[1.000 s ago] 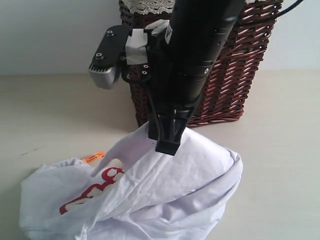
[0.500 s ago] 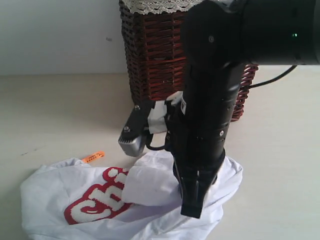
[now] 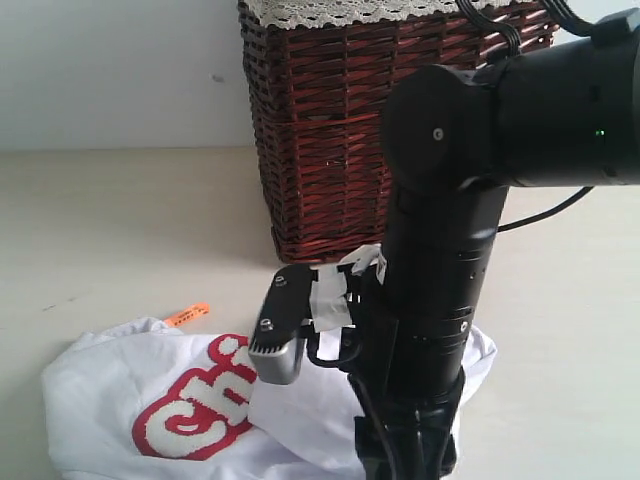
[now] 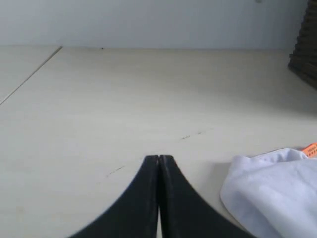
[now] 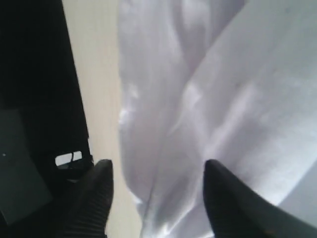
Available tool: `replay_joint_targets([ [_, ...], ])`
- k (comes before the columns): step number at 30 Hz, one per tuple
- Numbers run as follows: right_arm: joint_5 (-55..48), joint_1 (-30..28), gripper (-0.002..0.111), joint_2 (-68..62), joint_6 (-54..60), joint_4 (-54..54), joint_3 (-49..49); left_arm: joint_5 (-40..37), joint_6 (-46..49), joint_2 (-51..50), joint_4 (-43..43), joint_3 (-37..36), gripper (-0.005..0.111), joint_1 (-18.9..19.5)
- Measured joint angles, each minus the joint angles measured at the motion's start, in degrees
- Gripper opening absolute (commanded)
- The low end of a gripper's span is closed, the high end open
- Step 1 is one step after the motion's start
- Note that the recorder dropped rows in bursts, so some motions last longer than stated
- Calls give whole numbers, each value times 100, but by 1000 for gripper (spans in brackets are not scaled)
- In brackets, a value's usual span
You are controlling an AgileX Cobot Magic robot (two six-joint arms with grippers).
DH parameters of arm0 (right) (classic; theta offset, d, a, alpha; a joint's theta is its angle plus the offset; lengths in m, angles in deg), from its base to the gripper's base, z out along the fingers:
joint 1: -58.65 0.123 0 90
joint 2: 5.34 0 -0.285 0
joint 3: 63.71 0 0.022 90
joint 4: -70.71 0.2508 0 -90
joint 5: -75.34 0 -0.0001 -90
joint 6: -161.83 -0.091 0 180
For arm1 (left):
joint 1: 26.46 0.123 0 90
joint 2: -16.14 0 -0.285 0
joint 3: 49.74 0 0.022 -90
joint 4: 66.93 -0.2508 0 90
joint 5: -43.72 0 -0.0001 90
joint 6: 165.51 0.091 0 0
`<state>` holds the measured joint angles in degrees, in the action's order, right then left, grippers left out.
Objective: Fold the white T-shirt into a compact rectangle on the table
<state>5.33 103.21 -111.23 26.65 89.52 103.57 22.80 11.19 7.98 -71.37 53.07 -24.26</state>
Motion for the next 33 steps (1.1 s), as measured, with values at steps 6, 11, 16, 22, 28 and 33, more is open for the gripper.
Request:
replay_joint_targets([
  [6,-13,0,65,89,63,384,365,0,0,0,0,0,0,0],
  [11,456,0,65,274,355,436,1033,0,0,0,0,0,0,0],
  [16,1730,0,65,-348,643,461,1581,0,0,0,0,0,0,0],
  [22,2410,0,64,-2217,1207,527,2463,0,0,0,0,0,0,0],
  [28,2491,0,64,-2912,1453,696,2731,0,0,0,0,0,0,0],
  [33,2516,-12,64,-3186,1489,719,2731,0,0,0,0,0,0,0],
])
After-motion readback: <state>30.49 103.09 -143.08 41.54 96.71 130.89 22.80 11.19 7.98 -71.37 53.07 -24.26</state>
